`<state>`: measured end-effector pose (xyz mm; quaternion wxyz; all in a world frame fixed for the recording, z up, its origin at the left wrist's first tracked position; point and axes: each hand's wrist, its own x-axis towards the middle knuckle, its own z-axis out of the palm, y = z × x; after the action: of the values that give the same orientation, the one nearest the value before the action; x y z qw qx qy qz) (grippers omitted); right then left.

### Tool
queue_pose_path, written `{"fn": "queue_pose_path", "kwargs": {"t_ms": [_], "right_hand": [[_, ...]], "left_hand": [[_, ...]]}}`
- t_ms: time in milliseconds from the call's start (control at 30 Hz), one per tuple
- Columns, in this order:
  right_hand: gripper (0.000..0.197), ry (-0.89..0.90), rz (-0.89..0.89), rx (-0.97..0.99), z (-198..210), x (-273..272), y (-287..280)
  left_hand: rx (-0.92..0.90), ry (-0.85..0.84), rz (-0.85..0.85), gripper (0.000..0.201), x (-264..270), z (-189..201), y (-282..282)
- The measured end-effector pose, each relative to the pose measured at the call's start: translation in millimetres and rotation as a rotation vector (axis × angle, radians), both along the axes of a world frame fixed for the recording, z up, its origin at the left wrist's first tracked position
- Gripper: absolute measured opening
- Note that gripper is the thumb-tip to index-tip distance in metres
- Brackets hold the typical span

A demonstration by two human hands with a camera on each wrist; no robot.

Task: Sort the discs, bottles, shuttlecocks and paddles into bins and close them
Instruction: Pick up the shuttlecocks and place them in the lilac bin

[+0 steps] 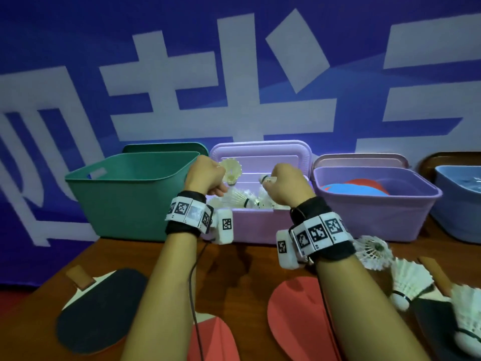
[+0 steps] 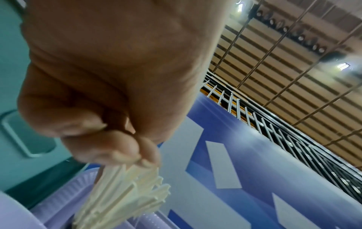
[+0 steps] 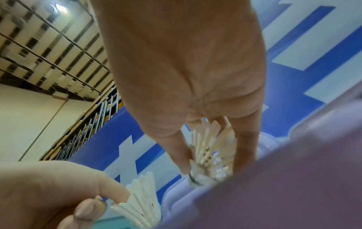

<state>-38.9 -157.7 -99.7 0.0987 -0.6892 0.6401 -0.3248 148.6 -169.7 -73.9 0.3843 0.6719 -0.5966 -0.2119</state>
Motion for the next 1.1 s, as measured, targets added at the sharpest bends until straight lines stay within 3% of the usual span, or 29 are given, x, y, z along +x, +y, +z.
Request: {"fn": "queue_pose_path", "kwargs": {"t_ms": [200, 367, 567, 733, 867, 1000, 1100], "right_hand": [[0.019, 0.049, 0.06, -0.059, -27.7, 7.5, -27.0], [0.02, 0.01, 0.068, -0.056, -34.9, 1.2, -32.1], [0.028, -0.114, 0.028, -0.203, -28.5, -12.2, -21.8], [0.031, 0.044, 0.039, 0.045, -32.3, -17.8, -16.9], [0.008, 0.069, -0.018, 0.089, -28.2, -18.4, -12.4], [0.03, 0.086, 0.0, 0.132, -21.3, -18.9, -9.2], [0.035, 0.026, -0.002, 0.074, -19.4, -19.3, -5.0]], "left_hand": [[-0.01, 0.091, 0.076, 0.012, 23.1, -13.8, -11.4], [0.065, 0.115, 0.104, 0.024, 26.1, -26.7, -32.3], [0.145, -0.113, 0.079, 0.027, 24.7, -43.5, -36.6], [0.137, -0.224, 0.072, 0.034, 20.0, -46.5, -36.1], [0.009, -0.286, 0.146, 0.03, 20.4, -41.7, -39.9], [-0.018, -0.312, 0.086, 0.04, 24.4, -47.6, -45.9], [0.02, -0.384, 0.109, 0.027, 26.2, -56.0, -46.7]]}}
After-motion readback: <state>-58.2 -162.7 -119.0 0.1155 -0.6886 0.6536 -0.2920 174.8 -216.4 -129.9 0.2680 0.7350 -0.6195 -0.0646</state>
